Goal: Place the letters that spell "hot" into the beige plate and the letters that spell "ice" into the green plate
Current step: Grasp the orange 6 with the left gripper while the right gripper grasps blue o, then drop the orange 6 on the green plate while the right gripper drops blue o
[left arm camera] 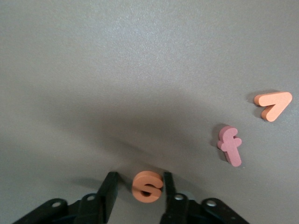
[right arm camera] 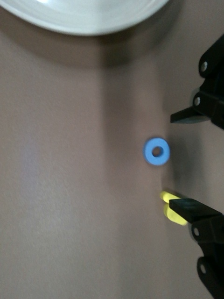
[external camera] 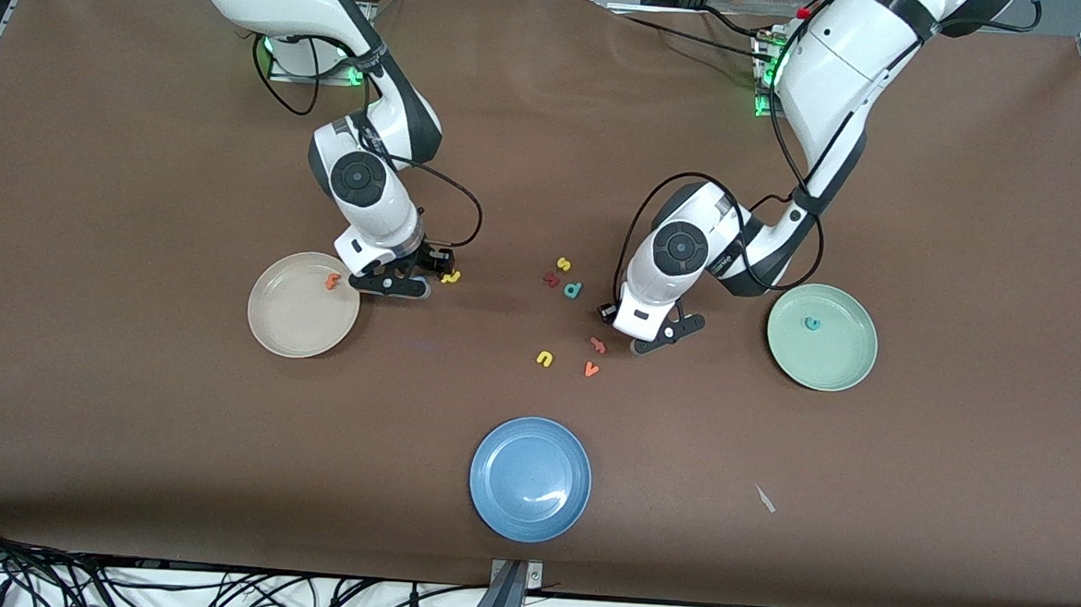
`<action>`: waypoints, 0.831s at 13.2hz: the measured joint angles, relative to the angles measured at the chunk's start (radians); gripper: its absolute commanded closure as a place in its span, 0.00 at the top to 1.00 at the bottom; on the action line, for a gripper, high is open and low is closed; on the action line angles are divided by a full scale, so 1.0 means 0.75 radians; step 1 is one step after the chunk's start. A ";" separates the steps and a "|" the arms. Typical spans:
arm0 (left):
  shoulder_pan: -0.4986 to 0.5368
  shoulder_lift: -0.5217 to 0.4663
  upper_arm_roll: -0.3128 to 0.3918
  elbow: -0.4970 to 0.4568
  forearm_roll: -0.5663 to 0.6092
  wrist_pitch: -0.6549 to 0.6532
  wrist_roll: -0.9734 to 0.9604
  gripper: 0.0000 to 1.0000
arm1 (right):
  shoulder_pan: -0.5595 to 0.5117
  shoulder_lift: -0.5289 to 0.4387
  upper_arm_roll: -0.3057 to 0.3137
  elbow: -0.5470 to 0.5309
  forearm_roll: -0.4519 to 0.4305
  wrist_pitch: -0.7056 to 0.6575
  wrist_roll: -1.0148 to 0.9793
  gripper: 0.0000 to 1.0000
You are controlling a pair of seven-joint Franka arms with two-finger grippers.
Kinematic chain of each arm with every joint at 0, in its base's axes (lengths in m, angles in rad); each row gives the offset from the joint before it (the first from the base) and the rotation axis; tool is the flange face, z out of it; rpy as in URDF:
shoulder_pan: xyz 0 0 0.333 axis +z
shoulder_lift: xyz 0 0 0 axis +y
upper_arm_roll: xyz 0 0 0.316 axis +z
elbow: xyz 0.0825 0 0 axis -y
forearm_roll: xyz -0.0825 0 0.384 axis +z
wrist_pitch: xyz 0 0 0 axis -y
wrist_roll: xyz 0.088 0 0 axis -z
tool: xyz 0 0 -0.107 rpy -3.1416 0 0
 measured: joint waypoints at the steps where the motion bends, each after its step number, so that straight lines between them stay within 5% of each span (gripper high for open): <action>1: 0.000 -0.001 0.000 0.002 0.000 0.000 0.000 0.12 | -0.008 0.003 -0.003 0.000 -0.006 0.004 0.000 0.73; 3: 0.000 0.000 0.000 0.003 0.000 0.000 -0.004 0.03 | -0.018 0.004 -0.003 0.000 -0.010 0.008 0.000 0.71; 8: 0.005 -0.004 0.008 0.021 0.000 -0.002 -0.006 0.01 | -0.018 0.036 -0.003 -0.001 -0.023 0.060 0.000 0.61; 11: 0.057 -0.067 0.007 0.069 0.000 -0.146 0.036 0.01 | -0.018 0.060 -0.003 -0.011 -0.030 0.114 0.000 0.31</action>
